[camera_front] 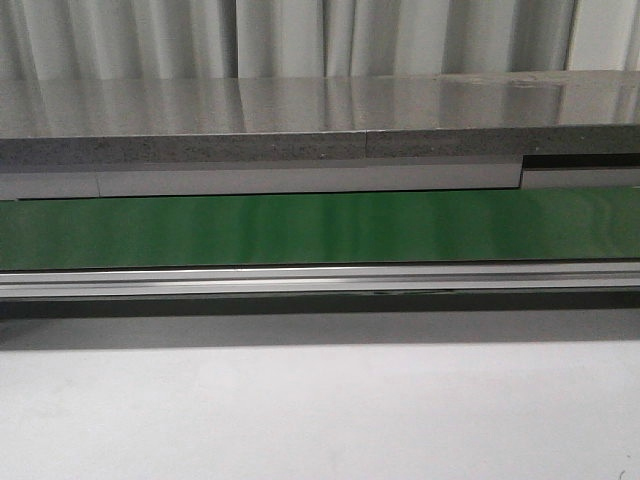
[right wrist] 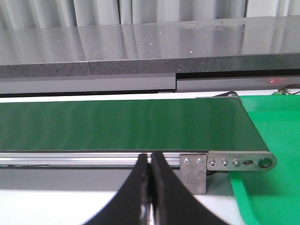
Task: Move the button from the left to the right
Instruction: 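Move the left gripper down toward the yellow-capped button in the blue tray, then close the left gripper around the black body of the yellow button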
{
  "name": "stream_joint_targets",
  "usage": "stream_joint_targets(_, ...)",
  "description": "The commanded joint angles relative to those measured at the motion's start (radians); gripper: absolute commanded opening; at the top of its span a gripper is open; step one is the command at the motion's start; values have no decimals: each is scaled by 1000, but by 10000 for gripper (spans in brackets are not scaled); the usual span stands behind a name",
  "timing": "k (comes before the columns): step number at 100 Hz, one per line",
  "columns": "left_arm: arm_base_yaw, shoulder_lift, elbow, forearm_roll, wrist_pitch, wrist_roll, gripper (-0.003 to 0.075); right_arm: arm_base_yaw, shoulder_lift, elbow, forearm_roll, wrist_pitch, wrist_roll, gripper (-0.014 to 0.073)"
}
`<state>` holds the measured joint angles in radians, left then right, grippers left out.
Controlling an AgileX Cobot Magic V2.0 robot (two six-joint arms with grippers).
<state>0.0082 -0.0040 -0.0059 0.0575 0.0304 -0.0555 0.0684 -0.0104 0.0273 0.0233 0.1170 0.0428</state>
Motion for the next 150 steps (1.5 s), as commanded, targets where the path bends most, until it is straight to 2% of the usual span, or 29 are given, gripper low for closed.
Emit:
stream_joint_targets(1, 0, -33, 52, -17, -99, -8, -20, 2, -20, -15, -5, -76, -3, -67)
stream_joint_targets(10, 0, -33, 20, -40, -74, -8, -20, 2, -20, -15, -5, -76, -3, -67)
stream_joint_targets(34, 0, 22, -177, -70, 175, -8, -20, 2, -20, -15, -5, -76, -3, -67)
stream_joint_targets(68, 0, 315, -595, -70, 684, -8, -20, 2, -20, -15, -5, -76, -3, -67)
stream_joint_targets(79, 0, 412, -688, -75, 797, -8, -20, 2, -20, -15, -5, -76, -3, -67)
stream_joint_targets(103, 0, 521, -720, -121, 821, -8, -20, 2, -20, -15, -5, -76, -3, -67)
stream_joint_targets(130, 0, 542, -720, -127, 852, -8, -16, 2, -20, -15, -5, -76, -3, -67)
stream_joint_targets(139, 0, 542, -720, -129, 875, -8, 46, 2, -20, -15, -5, -76, -3, -67)
stream_joint_targets(144, 0, 542, -720, -129, 889, -8, 119, 2, -20, -15, -5, -76, -3, -67)
stream_joint_targets(150, 0, 542, -720, -129, 898, -8, 248, 2, -20, -15, -5, -76, -3, -67)
